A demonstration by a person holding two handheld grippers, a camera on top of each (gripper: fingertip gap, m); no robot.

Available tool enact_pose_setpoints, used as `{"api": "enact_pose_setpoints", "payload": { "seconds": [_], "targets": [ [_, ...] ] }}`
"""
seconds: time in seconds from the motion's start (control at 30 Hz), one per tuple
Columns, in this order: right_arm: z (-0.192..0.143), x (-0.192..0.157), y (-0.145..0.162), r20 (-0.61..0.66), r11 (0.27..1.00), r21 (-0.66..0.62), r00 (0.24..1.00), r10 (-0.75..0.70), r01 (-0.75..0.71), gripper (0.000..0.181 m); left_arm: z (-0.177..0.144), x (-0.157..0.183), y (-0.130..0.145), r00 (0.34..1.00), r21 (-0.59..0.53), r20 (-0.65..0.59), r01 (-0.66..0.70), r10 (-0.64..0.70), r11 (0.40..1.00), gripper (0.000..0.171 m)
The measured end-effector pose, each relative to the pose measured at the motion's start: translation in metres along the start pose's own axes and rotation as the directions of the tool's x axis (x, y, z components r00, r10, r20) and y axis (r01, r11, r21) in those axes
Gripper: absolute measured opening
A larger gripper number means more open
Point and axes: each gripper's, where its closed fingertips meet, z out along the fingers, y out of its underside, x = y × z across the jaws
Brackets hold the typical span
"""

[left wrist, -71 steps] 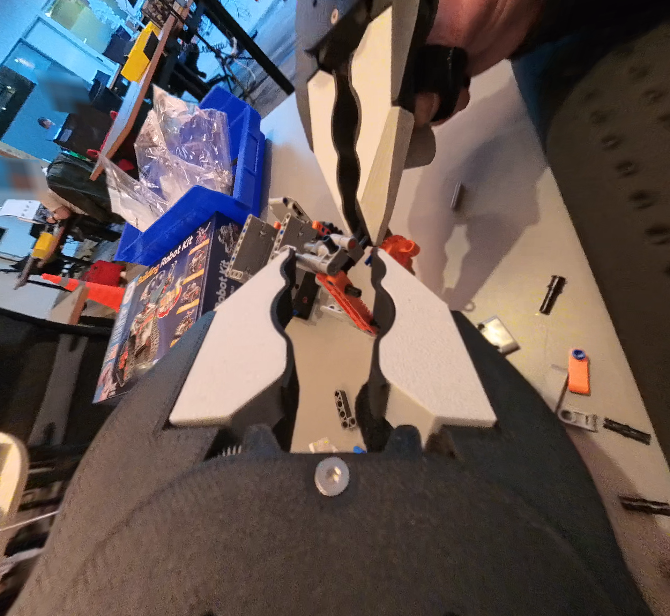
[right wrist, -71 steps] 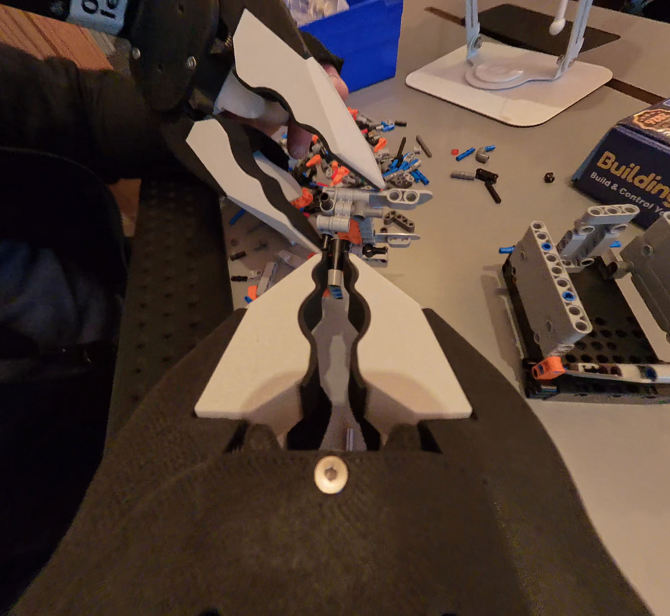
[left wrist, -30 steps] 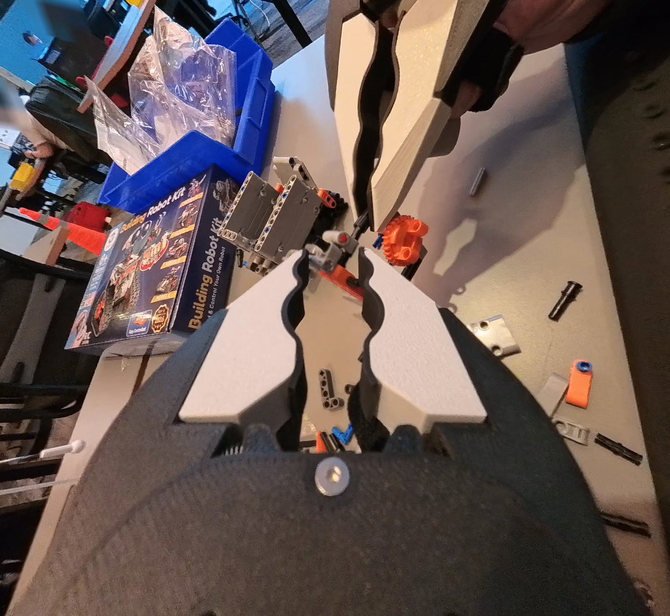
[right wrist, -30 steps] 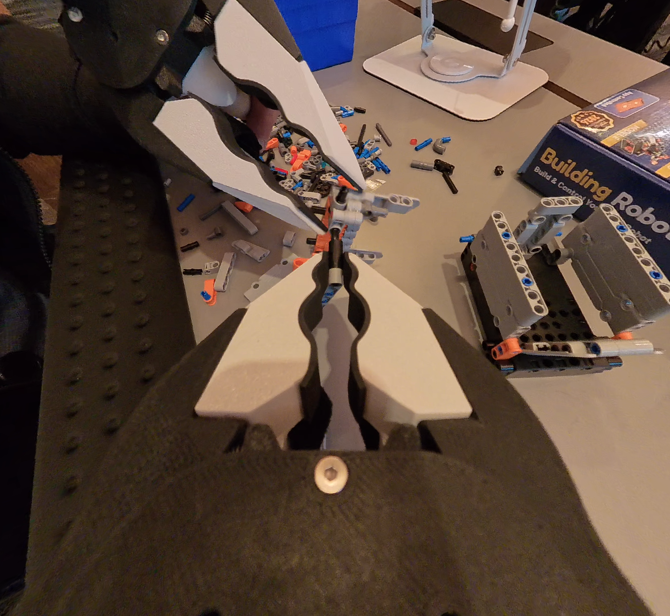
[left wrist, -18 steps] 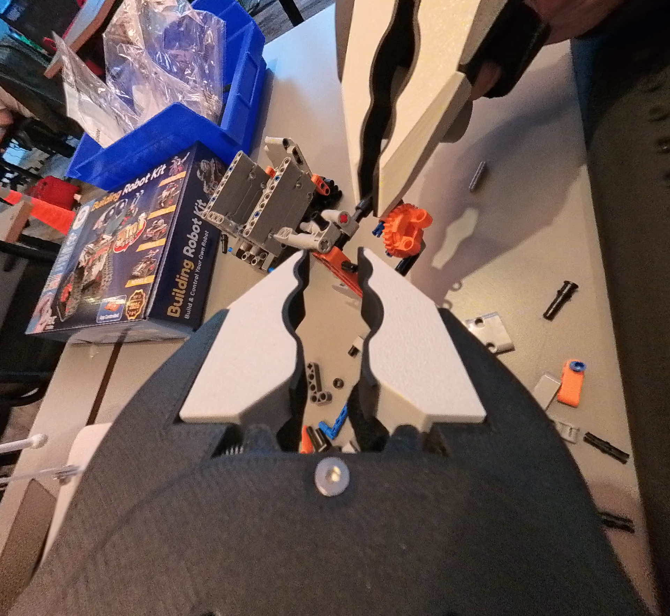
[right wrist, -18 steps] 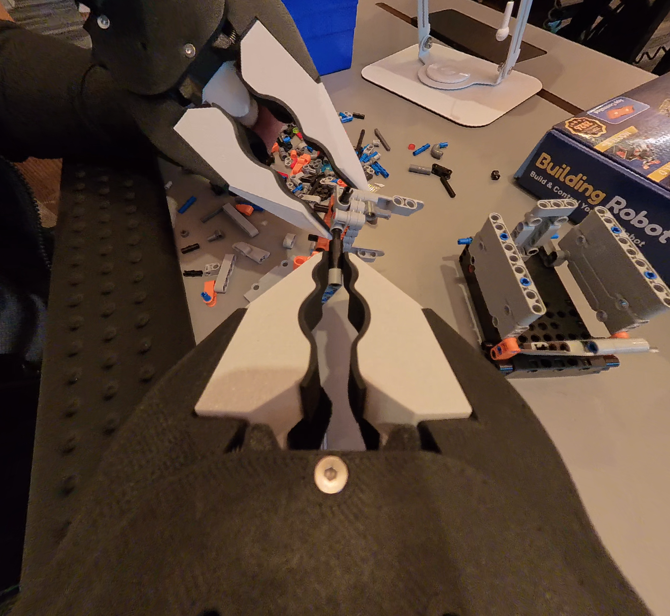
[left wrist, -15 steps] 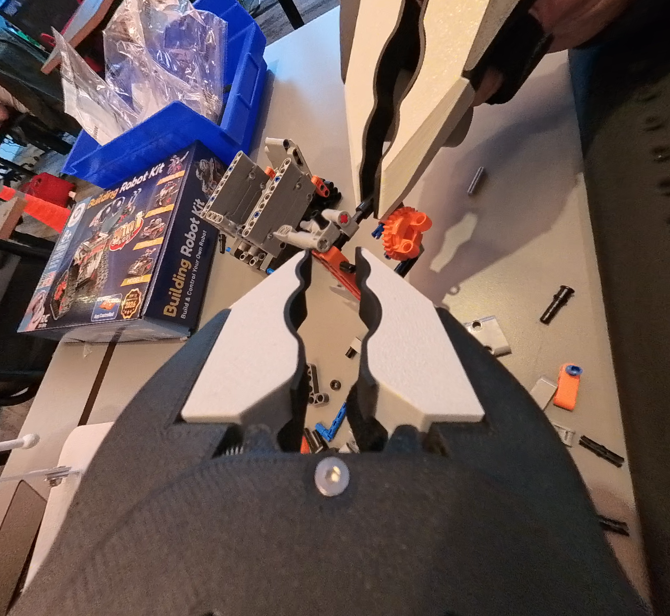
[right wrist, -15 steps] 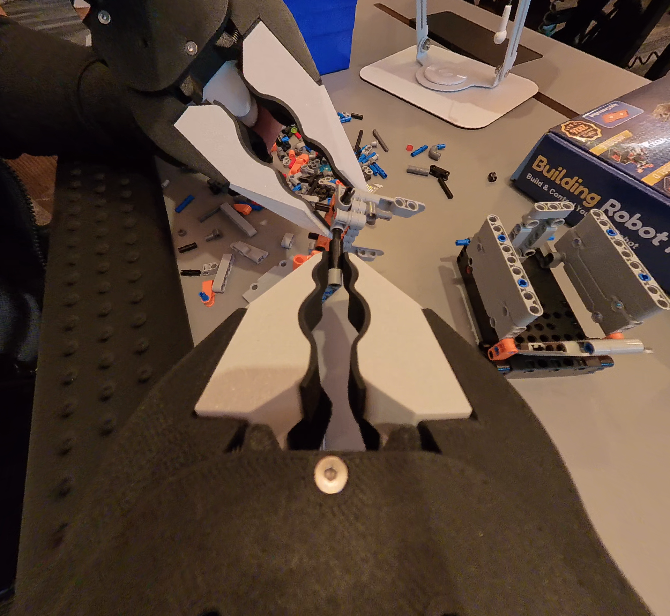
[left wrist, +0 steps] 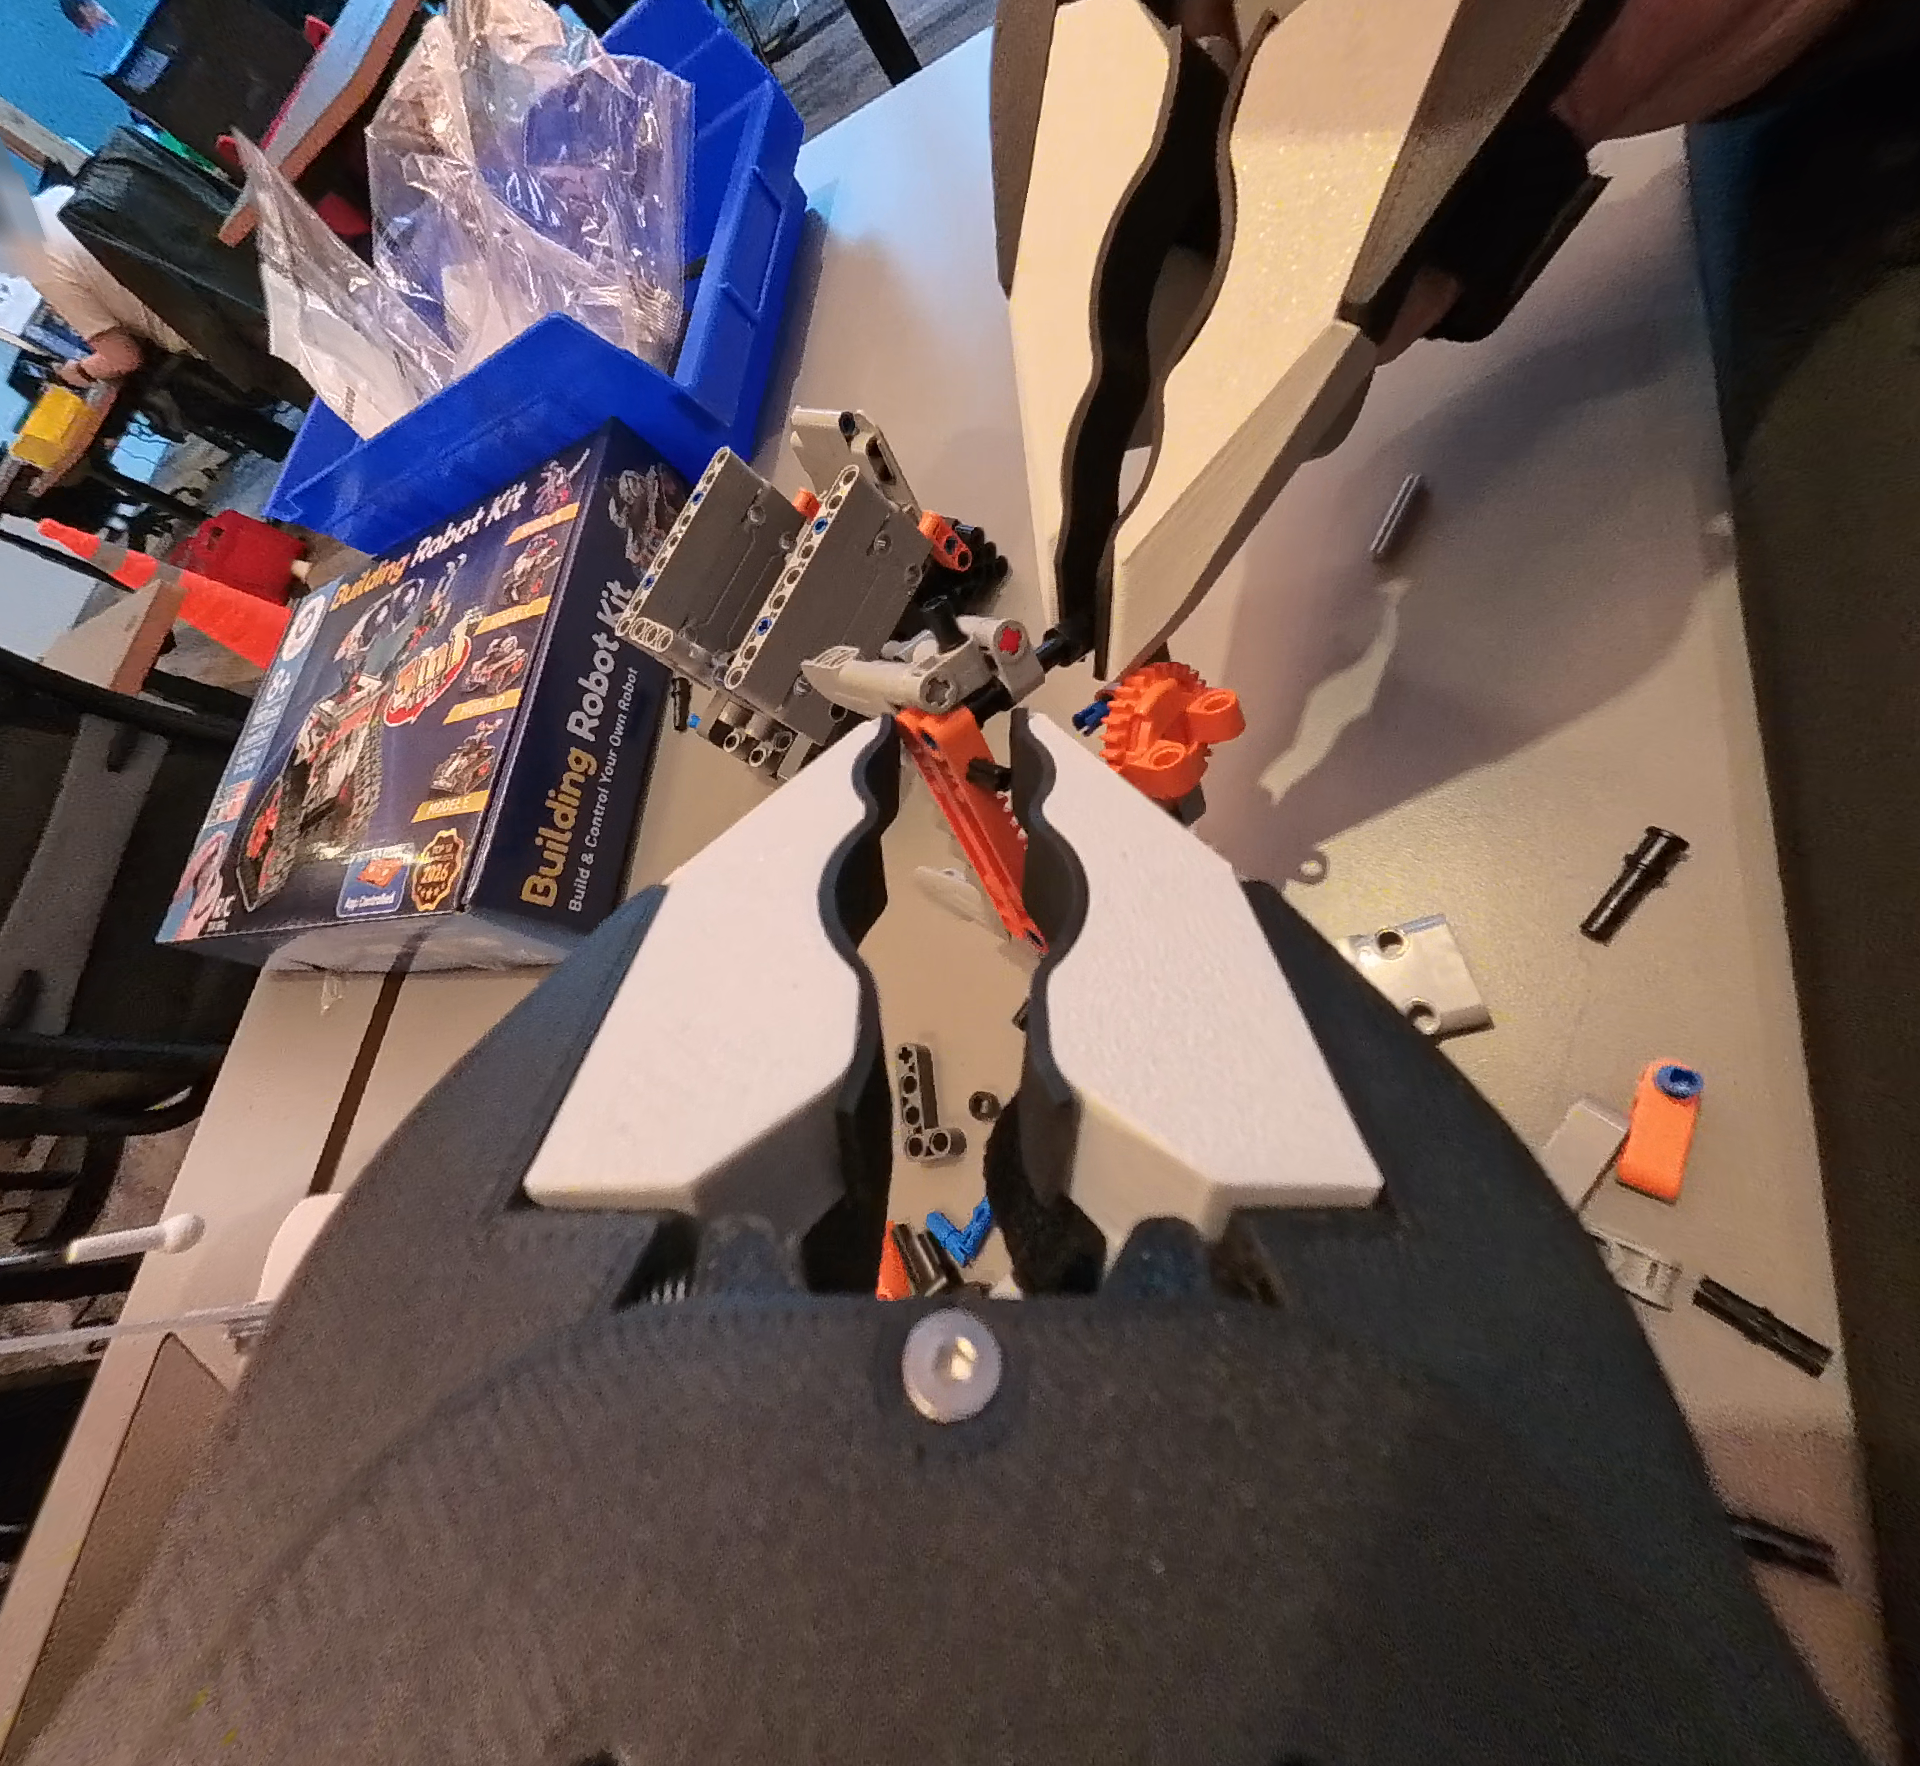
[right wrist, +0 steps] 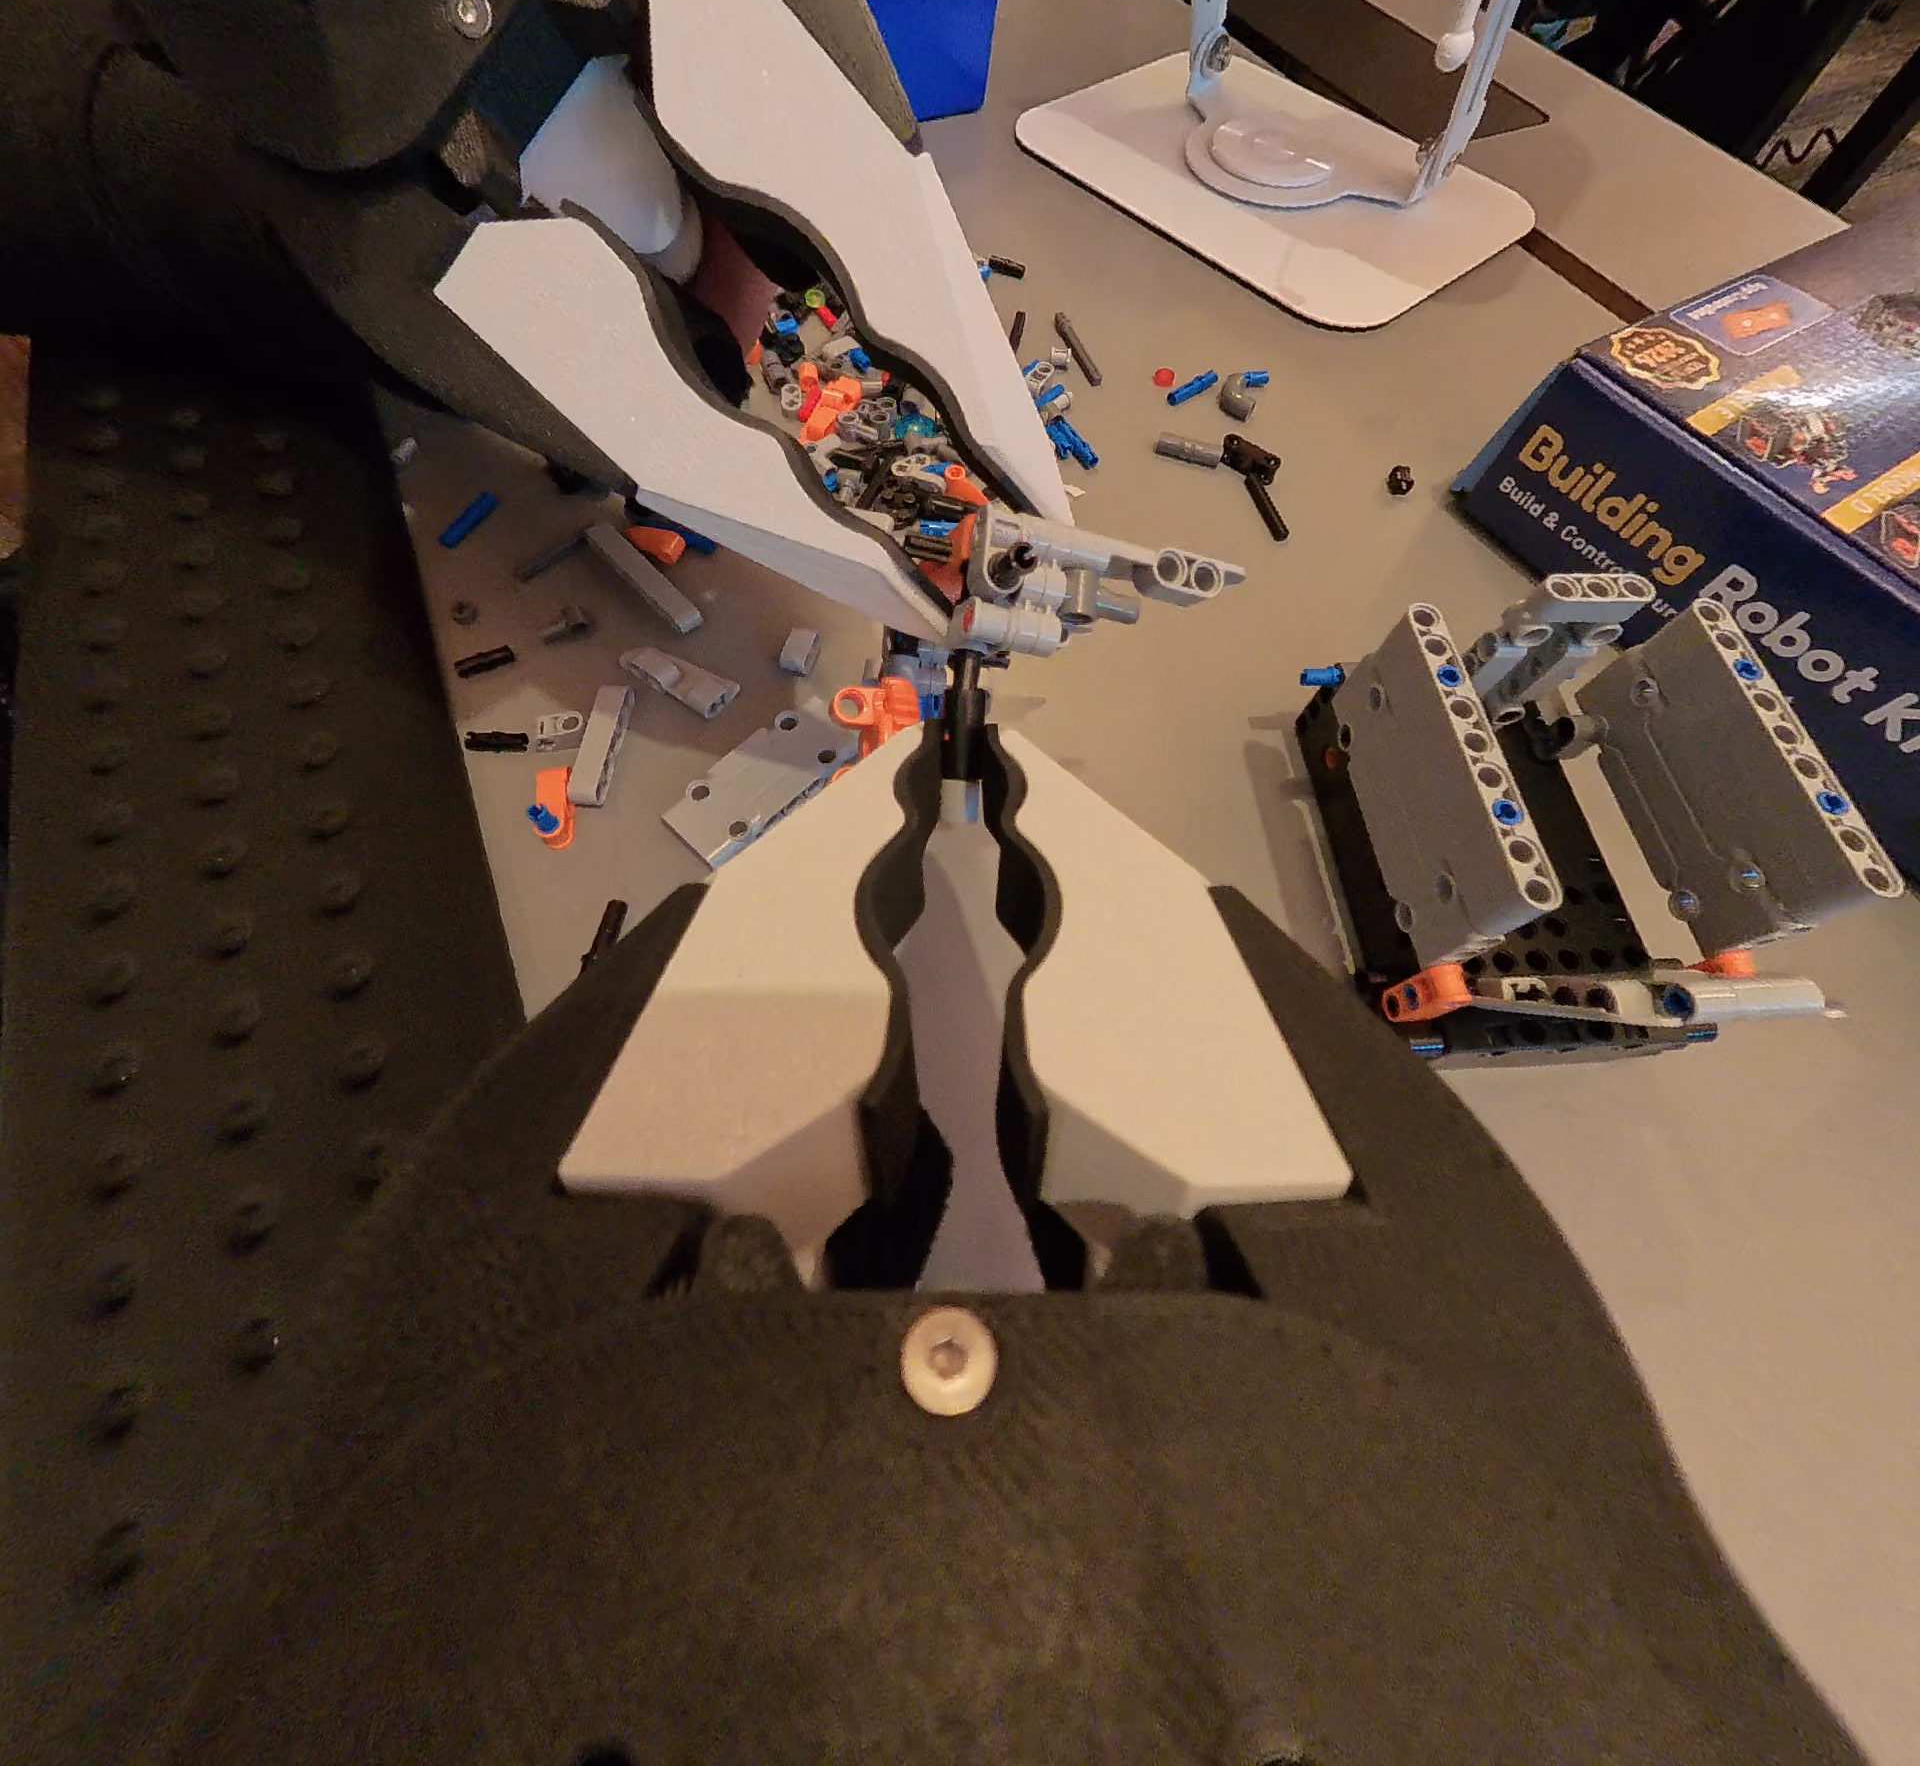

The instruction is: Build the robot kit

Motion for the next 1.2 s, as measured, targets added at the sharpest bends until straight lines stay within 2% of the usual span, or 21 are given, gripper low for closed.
{"api": "enact_pose_setpoints", "payload": {
  "seconds": [0.13, 0.23, 0.6, 0.8, 1.03, 1.2],
  "targets": [
    [0.001, -0.001, 0.0, -0.008, 1.0, -0.008, 1.0, -0.006, 0.006, 0.004, 0.0, 0.0, 0.0, 1.0, -0.003, 0.009, 0.0, 0.0, 1.0, 0.017],
    [0.003, -0.001, 0.004, -0.012, 0.999, -0.036, 1.0, -0.014, 0.013, 0.004, 0.003, 0.002, 0.005, 0.997, -0.048, 0.042, -0.061, 0.063, 0.997, 0.017],
    [0.016, -0.002, 0.024, -0.031, 0.986, -0.166, 1.0, -0.002, -0.003, 0.004, 0.011, 0.009, 0.017, 0.979, -0.169, 0.106, -0.153, 0.173, 0.974, 0.015],
    [0.019, -0.002, 0.028, -0.003, 0.983, -0.172, 0.998, 0.066, -0.065, 0.004, 0.013, 0.01, 0.023, 0.963, -0.223, 0.123, -0.207, 0.238, 0.953, 0.015],
    [0.017, -0.005, 0.021, 0.103, 0.978, -0.09, 0.975, 0.197, -0.188, 0.005, 0.014, 0.012, 0.03, 0.998, -0.184, 0.041, -0.047, 0.055, 0.982, 0.015],
    [0.017, -0.005, 0.019, 0.051, 0.992, -0.098, 0.995, 0.088, -0.082, 0.005, 0.007, 0.016, 0.029, 0.995, -0.119, -0.041, 0.085, -0.09, 0.989, 0.019]
  ]
}}
